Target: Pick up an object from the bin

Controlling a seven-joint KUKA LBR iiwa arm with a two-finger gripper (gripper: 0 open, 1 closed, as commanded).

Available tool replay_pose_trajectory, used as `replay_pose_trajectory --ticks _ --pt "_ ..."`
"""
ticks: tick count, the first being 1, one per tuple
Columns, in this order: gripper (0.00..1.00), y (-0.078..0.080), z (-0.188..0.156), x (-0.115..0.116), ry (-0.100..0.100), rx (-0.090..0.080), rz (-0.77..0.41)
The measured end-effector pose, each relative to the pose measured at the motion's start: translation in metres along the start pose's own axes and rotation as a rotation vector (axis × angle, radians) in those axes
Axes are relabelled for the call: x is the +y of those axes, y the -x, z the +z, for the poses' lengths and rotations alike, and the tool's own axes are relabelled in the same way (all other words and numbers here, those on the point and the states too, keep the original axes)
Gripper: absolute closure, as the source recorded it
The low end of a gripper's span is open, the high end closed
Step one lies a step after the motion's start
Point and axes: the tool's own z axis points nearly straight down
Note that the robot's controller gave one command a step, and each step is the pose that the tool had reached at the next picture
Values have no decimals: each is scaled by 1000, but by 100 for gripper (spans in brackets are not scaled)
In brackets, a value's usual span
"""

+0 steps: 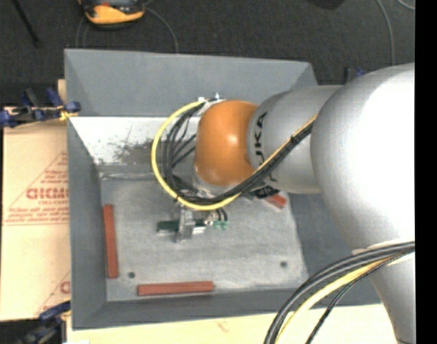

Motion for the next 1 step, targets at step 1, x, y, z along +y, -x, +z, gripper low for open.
replay_pose_trajectory --ticks 1 --pt "100 -1 -11 0 -1 7 0"
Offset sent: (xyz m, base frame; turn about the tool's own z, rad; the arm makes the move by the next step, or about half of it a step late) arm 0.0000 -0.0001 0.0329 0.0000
